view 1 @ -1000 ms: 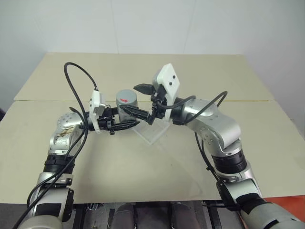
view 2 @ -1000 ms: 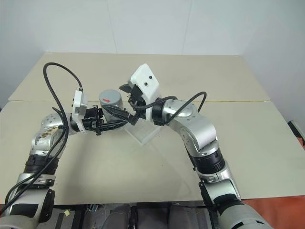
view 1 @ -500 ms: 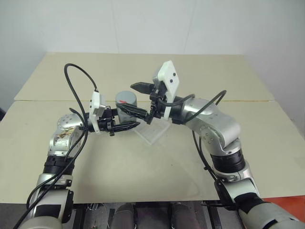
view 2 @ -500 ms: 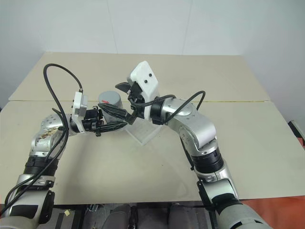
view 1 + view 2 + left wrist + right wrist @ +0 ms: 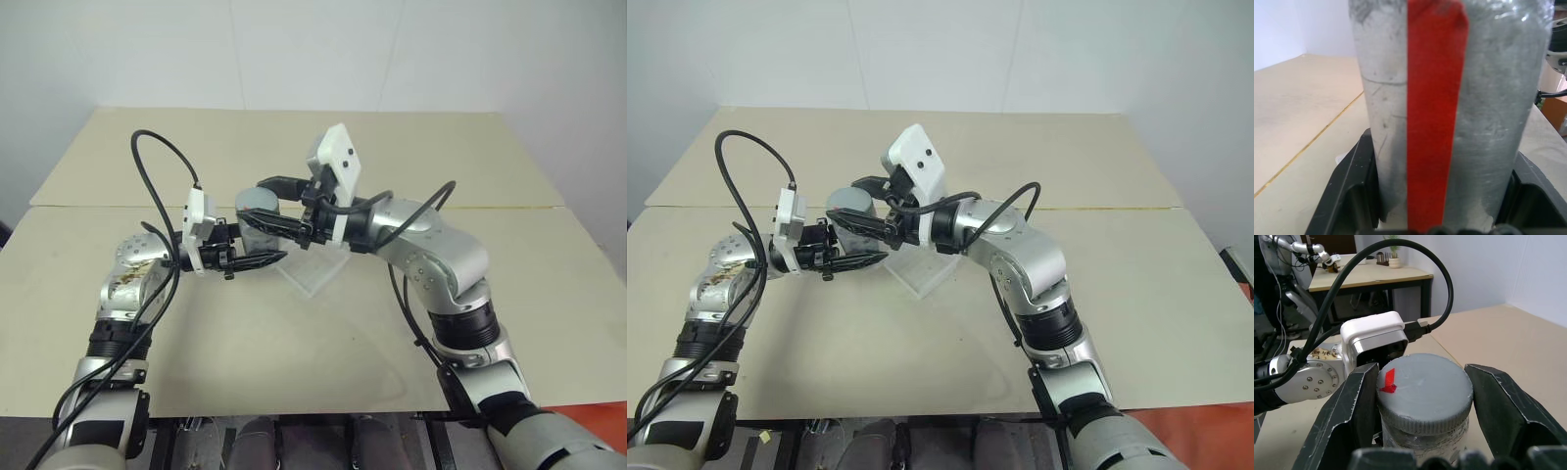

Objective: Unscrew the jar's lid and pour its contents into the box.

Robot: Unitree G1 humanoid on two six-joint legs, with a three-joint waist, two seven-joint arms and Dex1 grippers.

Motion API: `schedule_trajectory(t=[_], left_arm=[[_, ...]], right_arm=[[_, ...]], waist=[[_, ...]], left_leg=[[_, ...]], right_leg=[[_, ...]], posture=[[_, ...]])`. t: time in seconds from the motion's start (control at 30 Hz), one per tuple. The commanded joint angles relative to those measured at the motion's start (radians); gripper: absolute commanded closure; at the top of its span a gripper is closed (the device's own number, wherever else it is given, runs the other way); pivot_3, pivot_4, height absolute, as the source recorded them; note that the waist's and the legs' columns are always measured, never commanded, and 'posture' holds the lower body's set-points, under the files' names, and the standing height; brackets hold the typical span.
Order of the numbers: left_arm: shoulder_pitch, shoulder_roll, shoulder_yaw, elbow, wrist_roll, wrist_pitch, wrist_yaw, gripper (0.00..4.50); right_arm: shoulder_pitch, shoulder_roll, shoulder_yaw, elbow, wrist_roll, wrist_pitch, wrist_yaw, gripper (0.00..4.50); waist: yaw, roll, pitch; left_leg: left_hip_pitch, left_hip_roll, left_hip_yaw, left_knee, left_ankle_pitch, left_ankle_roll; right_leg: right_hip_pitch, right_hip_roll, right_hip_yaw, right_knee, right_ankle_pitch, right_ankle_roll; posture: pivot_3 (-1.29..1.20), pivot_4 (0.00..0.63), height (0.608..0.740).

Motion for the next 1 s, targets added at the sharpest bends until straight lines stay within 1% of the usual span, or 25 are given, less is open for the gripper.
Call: schedule_trajectory(t=[0.03,0.13,0.23,0.27,0.33,0.43,0.5,0.67,0.83,0.93,0.97,1.0], left_arm=[[-0.018,0.014,-0.003,-0.032,-0.012,0.000,-0.062,2.11],[-0.042,0.013,-0.017,-0.016,-0.011,-0.005,-0.114,2.11],[-0.078,0.021,-0.036,-0.013,-0.055,0.020,-0.226,2.11],[-0.085,0.024,-0.043,-0.013,-0.066,0.024,-0.247,2.11],[-0.092,0.040,-0.068,-0.027,-0.102,0.034,-0.258,2.11],[-0.092,0.081,-0.121,-0.087,-0.192,0.056,-0.258,2.11],[-0.083,0.117,-0.161,-0.131,-0.244,0.057,-0.258,2.11],[-0.079,0.175,-0.224,-0.161,-0.309,0.040,-0.258,2.11],[-0.077,0.187,-0.237,-0.149,-0.316,0.020,-0.258,2.11],[-0.074,0.185,-0.230,-0.136,-0.308,0.012,-0.258,2.11],[-0.073,0.182,-0.225,-0.131,-0.303,0.010,-0.258,2.11],[-0.072,0.180,-0.219,-0.125,-0.297,0.009,-0.258,2.11]], right_arm=[[-0.037,-0.034,-0.002,0.015,0.021,-0.036,0.097,1.73],[-0.058,-0.063,-0.016,0.078,0.062,-0.065,0.231,1.73],[-0.102,-0.106,0.002,0.154,0.110,-0.134,0.488,1.73],[-0.113,-0.113,0.009,0.174,0.116,-0.152,0.547,1.73],[-0.139,-0.118,0.023,0.223,0.124,-0.186,0.665,1.73],[-0.187,-0.102,0.026,0.321,0.155,-0.225,0.859,1.73],[-0.214,-0.095,0.032,0.376,0.159,-0.250,0.939,1.73],[-0.264,-0.104,0.095,0.466,0.183,-0.333,0.958,1.73],[-0.286,-0.109,0.118,0.514,0.195,-0.379,0.958,1.73],[-0.288,-0.098,0.099,0.535,0.173,-0.389,0.958,1.73],[-0.288,-0.093,0.089,0.540,0.164,-0.387,0.956,1.03],[-0.287,-0.089,0.081,0.542,0.158,-0.388,0.953,0.84]], waist=[[0.000,0.000,0.000],[0.000,0.000,0.000],[0.002,0.000,0.000],[0.002,0.000,0.000],[0.001,0.000,0.000],[-0.002,0.000,0.000],[-0.004,0.000,0.000],[-0.003,0.001,0.001],[0.003,0.002,0.001],[0.002,0.002,0.001],[0.002,0.002,0.001],[0.002,0.002,0.001]], left_leg=[[0.000,0.000,0.000,0.000,0.000,0.000],[0.000,0.000,0.002,0.000,0.000,0.000],[0.000,0.000,0.003,0.000,0.000,0.000],[0.000,0.000,0.004,0.000,0.000,0.001],[0.000,0.000,0.004,0.000,0.000,0.001],[0.000,0.001,0.002,0.000,-0.001,0.001],[0.000,0.001,0.000,0.000,-0.001,0.001],[0.001,0.002,0.000,0.000,0.000,0.001],[0.001,0.001,0.000,0.000,0.000,0.001],[0.000,0.001,0.001,0.000,0.000,0.001],[0.000,0.001,0.001,0.000,0.000,0.000],[0.000,0.001,0.001,0.000,0.000,0.000]], right_leg=[[0.000,0.000,0.000,0.000,0.000,0.000],[0.000,0.000,0.000,-0.001,0.000,0.000],[0.001,0.000,0.000,-0.001,0.000,0.000],[0.001,0.000,0.000,-0.002,0.000,0.000],[0.001,0.000,0.000,-0.002,0.000,0.000],[0.000,0.001,0.000,-0.002,0.000,0.000],[0.000,0.001,0.000,-0.001,0.000,0.000],[0.000,0.001,0.001,0.001,0.000,0.000],[0.000,0.001,0.000,0.000,0.000,0.000],[0.000,0.001,0.000,-0.001,0.000,0.000],[0.000,0.001,0.000,0.000,0.000,0.000],[0.000,0.001,0.000,0.000,0.000,0.000]], posture=[[0.00,0.150,0.740],[0.00,0.150,0.740],[0.00,0.150,0.740],[0.00,0.150,0.740],[0.00,0.150,0.740],[0.00,0.150,0.740],[0.00,0.150,0.740],[0.00,0.150,0.740],[0.00,0.150,0.740],[0.00,0.150,0.740],[0.00,0.150,0.740],[0.00,0.150,0.740]])
